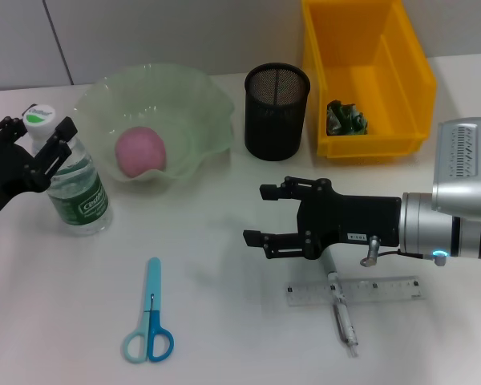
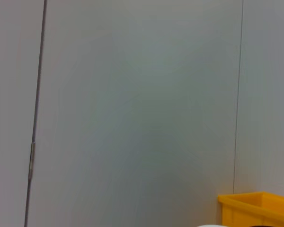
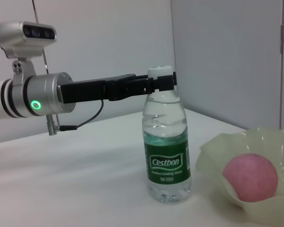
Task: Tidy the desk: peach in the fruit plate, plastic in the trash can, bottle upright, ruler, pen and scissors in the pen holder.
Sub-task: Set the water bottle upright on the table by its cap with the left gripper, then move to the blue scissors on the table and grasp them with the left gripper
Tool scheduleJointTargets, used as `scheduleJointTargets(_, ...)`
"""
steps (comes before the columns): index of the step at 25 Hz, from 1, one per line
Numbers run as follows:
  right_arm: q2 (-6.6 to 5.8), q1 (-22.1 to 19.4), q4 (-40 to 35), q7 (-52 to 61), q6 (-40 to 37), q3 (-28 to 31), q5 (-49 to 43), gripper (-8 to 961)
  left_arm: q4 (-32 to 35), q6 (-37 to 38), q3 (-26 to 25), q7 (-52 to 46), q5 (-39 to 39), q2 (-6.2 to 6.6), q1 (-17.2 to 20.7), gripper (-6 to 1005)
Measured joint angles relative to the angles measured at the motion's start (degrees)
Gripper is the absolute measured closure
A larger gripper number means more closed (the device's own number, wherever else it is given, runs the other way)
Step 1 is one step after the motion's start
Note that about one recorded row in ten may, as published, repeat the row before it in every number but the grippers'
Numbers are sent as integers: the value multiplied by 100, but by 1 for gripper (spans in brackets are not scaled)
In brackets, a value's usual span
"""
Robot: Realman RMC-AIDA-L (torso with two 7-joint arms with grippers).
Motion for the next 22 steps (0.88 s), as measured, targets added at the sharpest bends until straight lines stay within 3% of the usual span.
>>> scheduleJointTargets(2,0,0,0,4,1,0,0,142,1,14,-8,-9,-2,0,5,512)
scheduleJointTargets(14,0,17,0,35,4,0,11,142,46,61,-17,-63,-7,7,21,170)
scheduleJointTargets(18,0,17,-2,37,-12,0,34,142,181,384,-24,-291,-6,26,105,151)
scheduleJointTargets(22,0,13,-16,44,-40,27,48,143,947,1225,13,-1497,5,49,406,142)
